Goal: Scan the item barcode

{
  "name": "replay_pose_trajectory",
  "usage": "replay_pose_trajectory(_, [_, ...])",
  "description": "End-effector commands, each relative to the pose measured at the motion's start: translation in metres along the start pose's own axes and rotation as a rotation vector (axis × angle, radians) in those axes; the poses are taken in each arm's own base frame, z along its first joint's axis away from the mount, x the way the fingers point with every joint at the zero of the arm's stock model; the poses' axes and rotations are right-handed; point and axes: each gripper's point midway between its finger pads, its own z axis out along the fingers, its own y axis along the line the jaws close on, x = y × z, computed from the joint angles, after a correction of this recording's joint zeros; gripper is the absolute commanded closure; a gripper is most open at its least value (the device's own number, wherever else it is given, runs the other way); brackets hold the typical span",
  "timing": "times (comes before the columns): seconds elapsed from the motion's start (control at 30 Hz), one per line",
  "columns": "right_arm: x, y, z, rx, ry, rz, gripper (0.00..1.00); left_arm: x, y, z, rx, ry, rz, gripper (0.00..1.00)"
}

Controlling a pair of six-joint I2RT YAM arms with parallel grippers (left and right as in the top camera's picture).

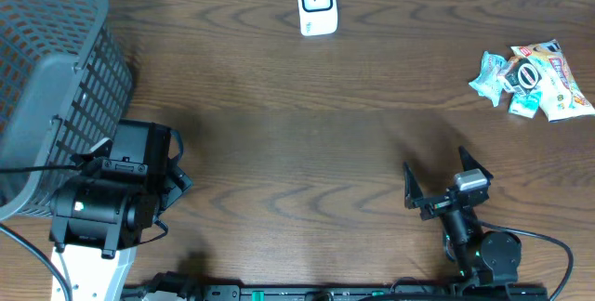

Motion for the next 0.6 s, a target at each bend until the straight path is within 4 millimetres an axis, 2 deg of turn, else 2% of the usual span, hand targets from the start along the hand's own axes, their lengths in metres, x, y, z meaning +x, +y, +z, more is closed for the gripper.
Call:
replay_pose_trajectory(0.0, [0.005, -0.003, 0.000, 0.016, 0.017, -0.016, 0.01, -0.005, 0.001, -0.004, 0.002, -0.023, -0.018, 0.02])
replay_pose_trajectory(0.07, [0.012, -0.006, -0.001, 0.031, 0.043, -0.010, 0.01, -0.005, 0.001, -0.004, 0.002, -0.023, -0.019, 0.03])
replay_pose_trajectory(0.57, [0.013, -0.018, -0.002, 0.095, 0.047, 0.071, 0.01, -0.005, 0.001, -0.004, 0.002, -0.023, -0.018, 0.02])
